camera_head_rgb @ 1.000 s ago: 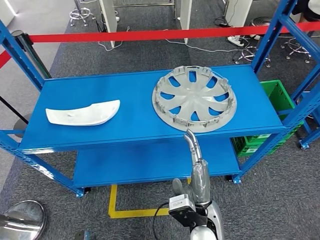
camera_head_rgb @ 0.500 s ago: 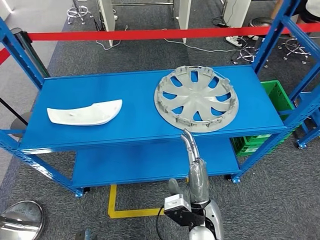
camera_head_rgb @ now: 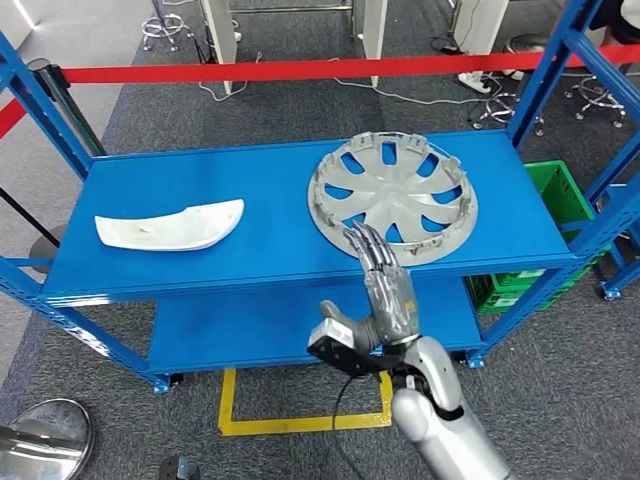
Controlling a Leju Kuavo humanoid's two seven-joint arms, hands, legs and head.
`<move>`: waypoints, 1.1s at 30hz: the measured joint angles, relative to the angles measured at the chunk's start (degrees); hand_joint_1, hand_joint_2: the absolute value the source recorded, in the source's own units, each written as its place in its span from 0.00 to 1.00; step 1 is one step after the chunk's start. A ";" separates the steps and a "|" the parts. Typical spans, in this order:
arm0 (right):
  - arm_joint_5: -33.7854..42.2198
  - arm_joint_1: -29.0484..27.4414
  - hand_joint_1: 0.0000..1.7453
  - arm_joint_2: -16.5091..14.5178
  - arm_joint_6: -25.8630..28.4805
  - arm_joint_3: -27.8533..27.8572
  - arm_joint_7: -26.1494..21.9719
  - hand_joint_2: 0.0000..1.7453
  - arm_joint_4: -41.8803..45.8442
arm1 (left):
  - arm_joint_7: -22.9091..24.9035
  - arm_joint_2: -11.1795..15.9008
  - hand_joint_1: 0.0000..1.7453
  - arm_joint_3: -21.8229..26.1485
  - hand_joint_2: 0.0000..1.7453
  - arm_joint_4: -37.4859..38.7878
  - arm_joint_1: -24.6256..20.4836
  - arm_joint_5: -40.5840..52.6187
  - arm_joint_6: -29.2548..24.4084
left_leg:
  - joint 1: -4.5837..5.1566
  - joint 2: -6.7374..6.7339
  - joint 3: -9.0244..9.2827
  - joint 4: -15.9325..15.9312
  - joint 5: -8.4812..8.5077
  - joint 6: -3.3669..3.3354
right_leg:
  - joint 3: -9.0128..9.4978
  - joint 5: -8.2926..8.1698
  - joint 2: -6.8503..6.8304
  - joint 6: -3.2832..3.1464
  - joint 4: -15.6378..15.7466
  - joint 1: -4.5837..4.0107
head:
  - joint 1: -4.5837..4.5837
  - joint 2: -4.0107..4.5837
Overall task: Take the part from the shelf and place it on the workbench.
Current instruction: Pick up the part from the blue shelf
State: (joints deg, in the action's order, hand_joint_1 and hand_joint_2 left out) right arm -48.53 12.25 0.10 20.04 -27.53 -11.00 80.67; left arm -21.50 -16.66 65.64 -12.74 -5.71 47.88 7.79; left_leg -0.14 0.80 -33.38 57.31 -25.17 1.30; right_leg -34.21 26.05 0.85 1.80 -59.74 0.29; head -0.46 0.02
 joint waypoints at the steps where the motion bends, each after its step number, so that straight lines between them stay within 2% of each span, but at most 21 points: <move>1: -0.46 1.22 0.00 0.21 -0.43 0.16 0.66 0.00 -1.31 | 0.15 0.00 0.00 -0.17 0.00 0.00 -0.02 0.21 0.06 | -0.01 -0.02 -0.14 0.27 -0.28 0.25 | -0.01 -0.11 0.02 -0.34 0.06 0.06 | 0.01 0.00; 3: -1.09 3.80 0.00 0.45 -1.41 0.73 1.77 0.00 -4.18 | 0.42 0.02 0.00 -0.65 0.00 0.00 -0.10 0.67 0.17 | -0.02 -0.08 -1.74 3.65 -2.40 0.76 | 0.01 -0.31 -0.03 -0.95 0.21 0.30 | 0.28 0.00; 5: -1.60 6.12 0.00 0.56 -2.23 1.35 2.63 0.00 -7.65 | 0.54 0.02 0.00 -0.95 0.00 -0.01 -0.25 1.09 0.21 | 0.03 -0.09 -5.29 10.93 -5.64 1.10 | -0.04 -0.35 -0.14 -1.23 0.21 0.29 | 0.52 0.00; 7: -2.06 7.82 0.00 0.62 -2.53 1.73 3.11 0.00 -11.07 | 0.55 0.02 0.00 -1.06 0.00 -0.02 -0.38 1.29 0.20 | 0.12 -0.09 -7.79 15.62 -6.40 1.08 | -0.03 -0.34 -0.23 -1.29 0.20 0.23 | 0.50 0.00; 8: -2.21 8.43 0.00 0.64 -2.55 1.83 3.20 0.00 -12.35 | 0.57 0.02 0.00 -1.12 0.00 -0.02 -0.41 1.30 0.19 | 0.16 -0.08 -7.66 15.03 -5.24 0.93 | -0.01 -0.33 -0.22 -1.29 0.19 0.21 | 0.51 0.00; 9: -2.28 8.92 0.00 0.65 -2.55 1.93 3.22 0.00 -13.32 | 0.59 0.01 0.00 -1.19 0.00 -0.02 -0.42 1.31 0.20 | 0.19 -0.09 -6.58 12.55 -3.29 0.71 | 0.05 -0.32 -0.18 -1.27 0.19 0.19 | 0.50 0.00; 11: -2.38 9.86 0.00 0.66 -2.50 2.12 3.23 0.00 -14.70 | 0.71 -0.02 0.00 -1.32 0.00 -0.01 -0.43 1.34 0.27 | 0.24 -0.11 -3.31 5.47 0.35 0.20 | 0.03 -0.23 -0.09 -1.08 0.10 0.06 | 0.52 0.00; 13: -2.72 10.69 0.00 0.66 -2.41 2.37 3.58 0.00 -15.92 | 0.85 -0.07 0.00 -1.50 0.00 0.00 -0.46 1.42 0.40 | 0.29 -0.10 -1.46 1.09 1.15 -0.27 | -0.32 -0.28 -0.04 -0.56 0.05 -0.16 | 0.48 0.00; 16: -4.07 12.07 0.00 0.65 -2.23 2.95 4.87 0.00 -18.05 | 0.92 -0.17 0.00 -2.03 0.00 0.00 -0.46 1.81 0.54 | 0.18 0.00 -1.29 -0.02 0.90 -1.05 | -0.59 -0.37 -0.13 0.42 0.28 -0.19 | 0.45 0.00; 17: -4.62 12.85 0.00 0.66 -2.17 3.15 5.32 0.00 -18.99 | 0.94 -0.21 0.00 -2.18 0.00 0.00 -0.45 1.93 0.56 | 0.06 -0.02 -1.21 -0.21 1.00 -1.33 | -0.96 0.25 -0.18 0.71 -0.45 -0.19 | 0.33 0.00; 18: -5.16 13.82 0.00 0.66 -2.13 3.33 5.74 0.00 -19.97 | 0.97 -0.24 0.00 -2.27 0.00 0.00 -0.45 2.00 0.58 | -0.06 -0.06 -1.12 -0.39 1.10 -1.57 | -1.88 1.46 -0.23 0.96 -2.38 -0.20 | 0.15 0.00; 20: -6.46 15.90 0.00 0.69 -2.06 3.82 6.71 0.00 -22.60 | 1.05 -0.26 0.00 -2.34 0.00 0.00 -0.46 2.21 0.66 | -0.09 -0.13 -1.05 -0.44 1.13 -1.80 | -5.23 4.86 -0.34 1.30 -9.42 -0.17 | -0.16 0.00; 21: -7.07 16.91 0.00 0.72 -2.08 4.07 7.16 0.00 -24.04 | 1.08 -0.26 0.00 -2.36 0.00 0.00 -0.46 2.30 0.69 | -0.09 -0.15 -1.04 -0.42 1.12 -1.83 | -6.96 6.05 -0.35 1.41 -12.98 -0.16 | -0.21 0.00; 22: -7.66 17.83 0.00 0.75 -2.08 4.36 7.58 0.00 -25.55 | 1.11 -0.26 0.00 -2.37 0.00 0.00 -0.46 2.40 0.72 | -0.08 -0.13 -1.00 -0.41 1.11 -1.87 | -8.02 6.27 -0.36 1.48 -15.05 -0.16 | -0.23 0.00; 23: -8.03 18.72 0.00 0.80 -2.08 4.64 7.82 0.00 -26.80 | 1.14 -0.26 0.00 -2.38 0.00 0.00 -0.46 2.44 0.75 | -0.09 -0.10 -0.92 -0.40 1.08 -1.88 | -8.07 5.37 -0.36 1.52 -14.92 -0.15 | -0.28 0.00; 24: -8.25 19.60 0.00 0.84 -2.06 4.97 7.95 0.00 -27.90 | 1.18 -0.26 0.00 -2.39 0.00 0.00 -0.47 2.48 0.77 | -0.11 -0.05 -0.79 -0.38 1.04 -1.85 | -6.99 3.51 -0.38 1.53 -12.44 -0.12 | -0.30 0.00; 25: -8.39 20.46 0.00 0.87 -2.05 5.32 8.01 0.00 -28.81 | 1.24 -0.27 0.00 -2.41 0.00 0.00 -0.46 2.51 0.78 | -0.11 0.00 -0.66 -0.36 0.95 -1.75 | -5.20 1.30 -0.41 1.56 -8.51 -0.05 | -0.32 0.00; 27: -8.48 22.03 0.00 0.91 -1.99 5.83 8.00 0.00 -30.29 | 1.33 -0.22 0.00 -2.44 0.00 0.00 -0.46 2.54 0.78 | 0.14 0.08 -0.65 -0.15 0.79 -1.32 | -1.85 -1.23 -0.35 1.40 -1.66 0.02 | -0.30 0.00; 28: -8.51 22.51 0.00 0.91 -1.96 5.94 7.99 0.00 -30.87 | 1.35 -0.19 0.00 -2.45 0.00 0.00 -0.46 2.55 0.79 | 0.27 0.09 -0.75 -0.09 0.80 -1.07 | -1.15 -1.46 -0.28 1.16 -0.15 0.01 | -0.22 0.00; 31: -8.64 23.01 0.00 0.98 -1.92 6.15 8.08 0.00 -32.13 | 1.35 -0.15 0.00 -2.47 0.00 0.00 -0.47 2.60 0.80 | 0.28 0.07 -0.97 -0.10 0.85 -0.33 | -1.16 -1.41 -0.12 -0.06 0.34 -0.04 | 0.03 0.00; 33: -8.96 23.62 0.00 1.02 -2.04 6.31 8.31 0.50 -32.76 | 1.35 -0.11 0.00 -2.57 0.00 0.00 -0.51 2.71 0.78 | 0.21 -0.03 -2.00 2.11 -0.75 0.29 | -1.12 -1.53 -0.13 -0.72 0.46 0.16 | 0.27 0.00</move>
State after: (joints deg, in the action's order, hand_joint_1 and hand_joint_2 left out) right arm -57.49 35.87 1.11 18.00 -21.22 -2.69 47.91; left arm -20.15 -16.78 63.06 -12.74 -6.21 50.59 8.56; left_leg 0.07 0.77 -35.39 59.41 -25.91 1.58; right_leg -35.33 24.52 0.72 1.08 -59.28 0.45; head -0.19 0.02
